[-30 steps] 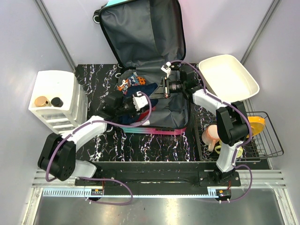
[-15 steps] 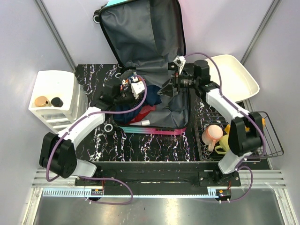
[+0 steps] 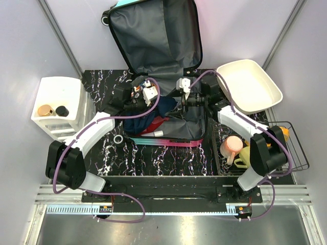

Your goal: Open, take out, and arrange the luggage

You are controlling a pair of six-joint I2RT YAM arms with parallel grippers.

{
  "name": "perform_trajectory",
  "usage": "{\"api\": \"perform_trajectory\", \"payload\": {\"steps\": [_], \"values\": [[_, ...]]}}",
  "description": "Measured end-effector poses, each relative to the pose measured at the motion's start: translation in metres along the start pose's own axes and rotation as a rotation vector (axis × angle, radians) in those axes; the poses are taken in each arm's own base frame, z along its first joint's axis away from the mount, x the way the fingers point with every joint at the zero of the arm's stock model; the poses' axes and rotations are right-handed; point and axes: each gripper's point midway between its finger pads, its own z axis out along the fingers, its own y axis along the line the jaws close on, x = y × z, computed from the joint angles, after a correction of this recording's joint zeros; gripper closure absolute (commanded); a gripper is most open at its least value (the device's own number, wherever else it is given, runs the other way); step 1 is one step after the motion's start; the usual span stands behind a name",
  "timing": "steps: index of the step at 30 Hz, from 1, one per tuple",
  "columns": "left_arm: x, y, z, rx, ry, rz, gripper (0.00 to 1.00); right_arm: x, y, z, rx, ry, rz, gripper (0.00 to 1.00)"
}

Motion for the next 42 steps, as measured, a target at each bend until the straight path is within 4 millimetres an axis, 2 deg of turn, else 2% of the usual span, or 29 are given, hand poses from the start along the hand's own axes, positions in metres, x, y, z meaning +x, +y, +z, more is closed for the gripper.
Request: {"api": "perform_trajectory", "payload": {"steps": [7,11,13,15,17,18,20,21,22,23,26,28,29,31,32,36,39,42], "values": [[0.002,-0.003,-0.001,0.012,0.009,-0.009,1.0,0.041,0.012,0.023,-0.08,0.062,-0.032,0.0],[0.004,-0.005,-0.001,0.021,0.014,-0.015,1.0,0.06,0.005,0.025,-0.059,0.105,-0.055,0.01],[0.004,-0.007,-0.001,0.027,0.015,-0.018,1.0,0.065,0.0,0.025,-0.039,0.119,-0.066,0.06],[0.005,-0.007,-0.001,0.033,0.015,-0.021,1.0,0.067,-0.005,0.026,-0.017,0.127,-0.074,0.31],[0.004,-0.008,-0.001,0.037,0.013,-0.021,1.0,0.068,-0.011,0.028,0.007,0.135,-0.075,0.44],[0.004,-0.008,-0.002,0.037,0.012,-0.021,1.0,0.068,-0.015,0.028,0.02,0.141,-0.071,0.56],[0.004,-0.008,-0.002,0.037,0.011,-0.022,1.0,0.068,-0.022,0.029,0.045,0.153,-0.07,0.7],[0.004,-0.007,-0.002,0.037,0.01,-0.022,1.0,0.068,-0.025,0.029,0.059,0.161,-0.066,0.84],[0.003,-0.008,-0.002,0.039,0.009,-0.023,1.0,0.068,-0.026,0.029,0.066,0.165,-0.068,0.93],[0.002,-0.007,-0.003,0.04,0.008,-0.023,1.0,0.068,-0.028,0.028,0.076,0.172,-0.061,1.0],[0.0,-0.008,-0.004,0.045,0.006,-0.024,0.98,0.068,-0.029,0.027,0.087,0.182,-0.061,1.0],[-0.002,-0.008,-0.004,0.05,0.007,-0.029,0.88,0.065,-0.03,0.025,0.107,0.19,-0.053,1.0],[-0.004,-0.008,-0.005,0.05,0.005,-0.029,0.71,0.062,-0.031,0.024,0.128,0.196,-0.038,1.0],[-0.01,-0.006,-0.006,0.046,-0.003,-0.028,0.54,0.055,-0.035,0.02,0.187,0.207,-0.013,1.0],[-0.014,-0.006,-0.007,0.046,-0.011,-0.034,0.41,0.051,-0.04,0.016,0.232,0.216,0.001,1.0],[-0.033,-0.006,-0.016,0.034,-0.049,-0.053,0.21,0.041,-0.071,-0.014,0.437,0.247,0.092,1.0],[-0.044,-0.002,-0.026,0.016,-0.076,-0.094,0.16,0.032,-0.094,-0.047,0.604,0.253,0.151,1.0],[-0.053,0.013,-0.039,-0.032,-0.096,-0.137,0.14,0.016,-0.105,-0.079,0.732,0.249,0.176,1.0]]}}
